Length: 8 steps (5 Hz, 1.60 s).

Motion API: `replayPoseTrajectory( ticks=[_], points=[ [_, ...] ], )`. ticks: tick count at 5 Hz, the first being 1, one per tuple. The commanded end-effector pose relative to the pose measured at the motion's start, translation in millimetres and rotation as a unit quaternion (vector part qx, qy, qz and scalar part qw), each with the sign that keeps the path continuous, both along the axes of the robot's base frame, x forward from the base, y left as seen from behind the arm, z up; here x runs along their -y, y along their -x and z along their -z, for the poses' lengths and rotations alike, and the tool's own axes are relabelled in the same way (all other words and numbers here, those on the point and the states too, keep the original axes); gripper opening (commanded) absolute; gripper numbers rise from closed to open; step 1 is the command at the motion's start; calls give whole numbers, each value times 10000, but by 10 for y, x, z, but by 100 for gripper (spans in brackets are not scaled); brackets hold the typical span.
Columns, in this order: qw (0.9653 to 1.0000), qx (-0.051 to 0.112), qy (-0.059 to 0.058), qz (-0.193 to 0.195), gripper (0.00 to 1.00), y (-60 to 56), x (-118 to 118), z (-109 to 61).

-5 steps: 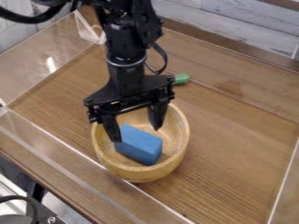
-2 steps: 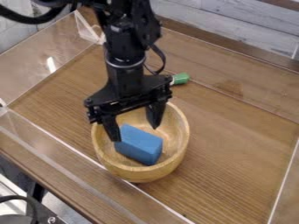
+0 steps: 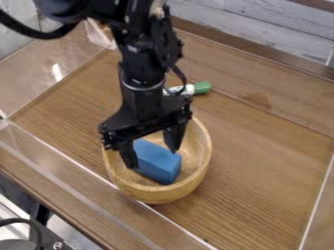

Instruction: Remove the blue block from inside the brown bowl and put it on the table

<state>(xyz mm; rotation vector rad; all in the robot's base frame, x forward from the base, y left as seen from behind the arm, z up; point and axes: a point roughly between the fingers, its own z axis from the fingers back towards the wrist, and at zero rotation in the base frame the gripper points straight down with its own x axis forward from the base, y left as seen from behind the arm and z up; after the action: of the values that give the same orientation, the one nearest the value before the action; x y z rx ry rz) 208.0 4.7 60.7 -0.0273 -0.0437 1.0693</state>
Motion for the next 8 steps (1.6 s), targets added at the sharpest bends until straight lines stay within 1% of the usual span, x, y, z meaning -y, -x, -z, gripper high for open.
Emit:
replayPoseTrajectory(
  ticks=[1, 3, 4, 8],
  points=[
    [9998, 147, -17, -111, 100, -62, 36, 16],
    [9997, 135, -34, -209, 100, -71, 80, 131],
    [9997, 126, -46, -219, 0, -71, 92, 172],
    [9999, 123, -82, 68, 0, -76, 130, 129]
  ],
)
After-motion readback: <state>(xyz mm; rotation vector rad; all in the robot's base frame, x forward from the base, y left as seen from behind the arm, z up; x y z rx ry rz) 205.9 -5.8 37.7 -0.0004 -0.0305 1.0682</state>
